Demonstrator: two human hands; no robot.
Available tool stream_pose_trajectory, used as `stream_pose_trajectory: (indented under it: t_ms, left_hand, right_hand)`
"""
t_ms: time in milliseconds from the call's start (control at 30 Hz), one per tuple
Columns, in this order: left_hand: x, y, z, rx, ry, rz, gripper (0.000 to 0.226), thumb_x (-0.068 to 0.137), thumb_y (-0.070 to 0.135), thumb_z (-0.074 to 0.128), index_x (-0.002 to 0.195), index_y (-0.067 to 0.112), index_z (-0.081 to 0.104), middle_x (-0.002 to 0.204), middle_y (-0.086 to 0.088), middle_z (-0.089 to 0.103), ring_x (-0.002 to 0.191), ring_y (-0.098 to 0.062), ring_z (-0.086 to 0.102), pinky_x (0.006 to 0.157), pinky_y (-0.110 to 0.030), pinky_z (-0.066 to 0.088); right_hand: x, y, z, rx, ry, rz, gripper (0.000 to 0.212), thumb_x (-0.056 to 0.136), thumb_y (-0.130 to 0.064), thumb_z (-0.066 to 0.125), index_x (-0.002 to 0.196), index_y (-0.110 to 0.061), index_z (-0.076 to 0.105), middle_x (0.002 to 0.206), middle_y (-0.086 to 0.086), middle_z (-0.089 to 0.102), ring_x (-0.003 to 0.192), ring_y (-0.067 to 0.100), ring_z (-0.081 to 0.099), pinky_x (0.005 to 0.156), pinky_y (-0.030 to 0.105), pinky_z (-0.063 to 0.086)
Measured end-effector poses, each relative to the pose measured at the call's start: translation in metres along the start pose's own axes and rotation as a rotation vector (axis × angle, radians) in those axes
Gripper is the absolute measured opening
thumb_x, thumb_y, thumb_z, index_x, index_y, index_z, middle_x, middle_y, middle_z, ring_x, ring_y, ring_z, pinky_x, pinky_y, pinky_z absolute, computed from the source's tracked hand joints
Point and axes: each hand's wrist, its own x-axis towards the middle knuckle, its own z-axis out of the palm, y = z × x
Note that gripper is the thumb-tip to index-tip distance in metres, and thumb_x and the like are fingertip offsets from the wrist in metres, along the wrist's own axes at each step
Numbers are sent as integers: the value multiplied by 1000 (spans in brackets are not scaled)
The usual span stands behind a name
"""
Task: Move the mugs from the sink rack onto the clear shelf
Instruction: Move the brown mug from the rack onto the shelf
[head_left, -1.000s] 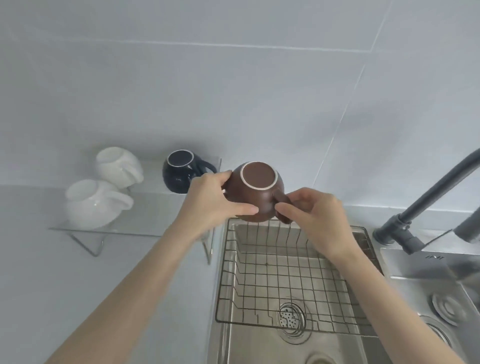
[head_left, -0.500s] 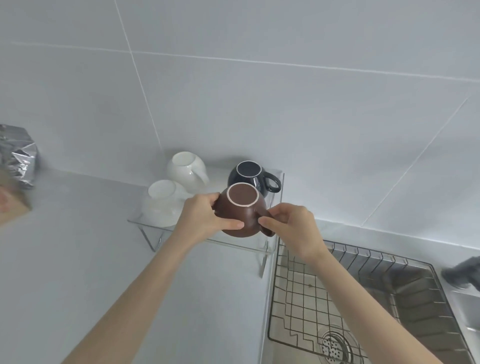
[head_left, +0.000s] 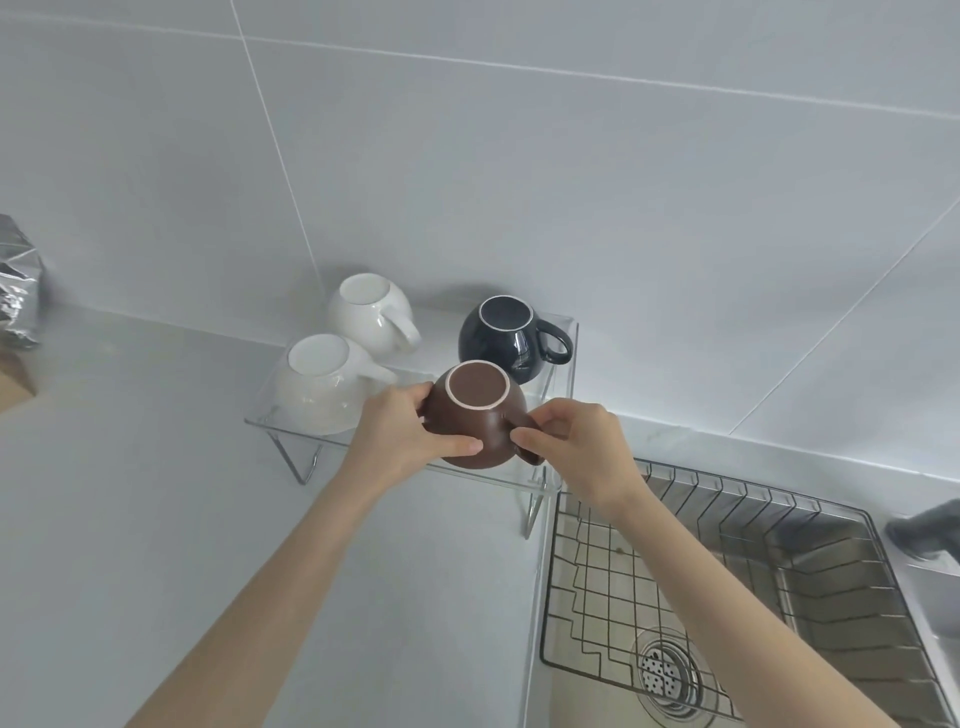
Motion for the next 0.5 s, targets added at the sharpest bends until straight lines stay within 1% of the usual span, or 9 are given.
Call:
stream_pose_trajectory:
  t_ms: [100,167,233,267,333,400,433,467,500]
  left_hand:
    - [1,-4,1,-5,-5,5,75,32,47,76,98,15,66,96,-5,74,94,-23,67,87,-46,53]
    - [1,-7,1,-13,-2,7,76,32,47,76,100,16,65,97,-5,74,95,-23,67,88,-45,53]
    - [2,-8,0,-6,-14,0,76,33,46,76,102,18,65,99,-4,73,96,-21,66,89,-44,53]
    - [3,-6,-3,22,-40,-4,77,33,47,76,104,19,64,101,-2,72,98,-20,65,90,-43,52]
    - [6,1,-12,111,-114,4,85,33,49,77,112,20,60,112,-3,68,105,-19,62,95,-43,49]
    - [12,9,-23,167,-145,21,98,43,43,83,129,15,45,132,-7,55,119,-20,53,102,-41,44]
    - [17,13,-29,157,-149,45,98,51,33,85,135,13,37,139,-6,48,124,-19,48,104,-38,41]
    - [22,16,-35,123,-167,73,94,58,24,84,137,12,34,143,-4,43,127,-16,45,104,-33,40]
    - [26,20,-40,83,-203,97,88,61,17,81,136,12,36,144,-2,42,128,-13,44,103,-29,38]
  right_hand:
    - [1,1,0,-5,5,-11,7,75,-12,68,78,-6,67,70,10,71,47,0,54,50,6,42]
    - [1,1,0,-1,9,-13,7,75,-12,68,78,-6,67,69,9,71,47,-1,55,50,4,42]
    - [0,1,1,0,11,-11,7,74,-12,69,79,-7,67,73,8,72,50,-1,57,54,7,46]
    - [0,2,1,3,10,-5,9,74,-13,70,81,-9,66,77,8,72,56,2,60,60,11,48]
    - [-2,3,1,3,22,2,18,73,-16,71,90,-14,64,87,1,69,79,9,63,75,19,48]
    - [-7,7,2,-35,85,-15,32,73,-19,73,102,-18,61,96,-3,63,94,14,59,87,24,45]
    - [-11,8,3,-44,125,-35,35,73,-19,72,106,-18,61,97,-4,62,97,16,58,90,26,45]
    - [-15,8,4,-42,156,-61,34,75,-17,71,107,-17,62,96,-4,63,97,18,60,91,28,47]
    - [-19,8,6,-42,175,-94,31,76,-14,69,106,-16,63,94,-4,65,95,20,62,91,31,48]
